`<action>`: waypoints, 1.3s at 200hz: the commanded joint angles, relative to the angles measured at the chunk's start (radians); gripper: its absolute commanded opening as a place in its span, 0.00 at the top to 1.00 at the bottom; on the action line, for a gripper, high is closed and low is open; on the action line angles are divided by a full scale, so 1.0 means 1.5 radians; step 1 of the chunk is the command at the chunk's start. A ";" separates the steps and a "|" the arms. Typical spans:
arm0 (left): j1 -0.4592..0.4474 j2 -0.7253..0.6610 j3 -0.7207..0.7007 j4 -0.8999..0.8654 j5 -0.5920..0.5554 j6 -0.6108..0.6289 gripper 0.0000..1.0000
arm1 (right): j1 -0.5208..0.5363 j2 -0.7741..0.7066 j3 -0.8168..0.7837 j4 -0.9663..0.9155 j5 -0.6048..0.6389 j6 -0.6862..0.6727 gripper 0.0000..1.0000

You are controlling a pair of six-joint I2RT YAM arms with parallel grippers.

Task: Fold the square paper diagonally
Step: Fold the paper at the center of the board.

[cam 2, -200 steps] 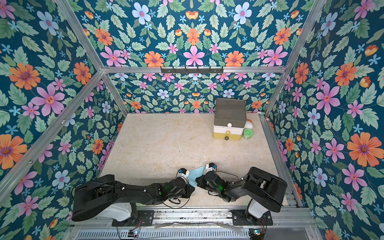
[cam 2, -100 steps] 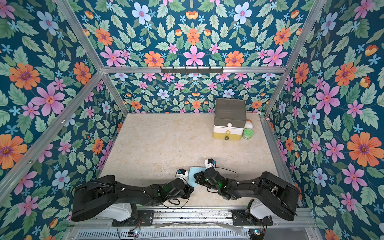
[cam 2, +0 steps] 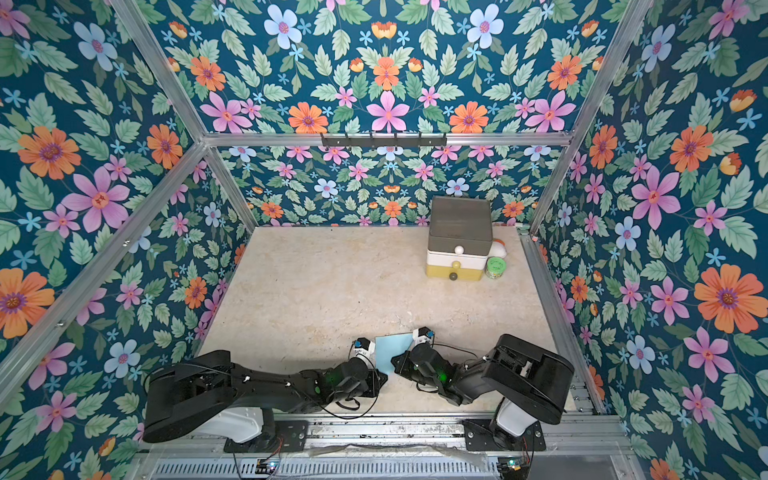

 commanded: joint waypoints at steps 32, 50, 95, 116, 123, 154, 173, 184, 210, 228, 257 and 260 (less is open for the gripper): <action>-0.001 0.017 -0.014 -0.129 0.021 0.001 0.87 | -0.070 0.005 -0.036 -0.031 -0.009 -0.024 1.00; -0.002 0.017 -0.017 -0.129 0.023 0.001 0.88 | -0.103 0.007 -0.039 -0.032 -0.018 -0.040 1.00; -0.005 0.027 -0.021 -0.124 0.026 -0.001 0.89 | -0.182 0.038 -0.015 -0.032 -0.063 -0.089 1.00; -0.005 0.028 -0.020 -0.128 0.027 0.000 0.90 | -0.216 0.045 -0.006 -0.035 -0.073 -0.105 1.00; -0.006 0.026 -0.020 -0.130 0.026 0.000 0.90 | -0.234 0.062 -0.010 -0.027 -0.080 -0.108 1.00; -0.006 0.021 -0.026 -0.129 0.024 -0.004 0.90 | -0.267 0.081 -0.009 -0.036 -0.087 -0.131 1.00; -0.006 0.018 -0.029 -0.129 0.023 -0.006 0.90 | -0.270 0.094 -0.011 -0.029 -0.087 -0.136 1.00; -0.007 0.012 -0.029 -0.130 0.020 -0.005 0.90 | -0.270 0.102 -0.012 -0.021 -0.089 -0.134 1.00; -0.007 -0.014 -0.020 -0.147 0.005 0.000 0.87 | -0.270 0.099 -0.013 -0.008 -0.093 -0.132 1.00; -0.007 -0.028 -0.003 -0.159 -0.011 0.012 0.85 | -0.270 0.061 -0.002 -0.043 -0.087 -0.143 1.00; -0.006 -0.025 0.031 -0.177 -0.018 0.029 0.85 | -0.268 -0.095 0.046 -0.196 -0.057 -0.194 1.00; -0.006 -0.024 0.035 -0.178 -0.019 0.030 0.85 | -0.267 -0.112 0.052 -0.214 -0.054 -0.201 0.99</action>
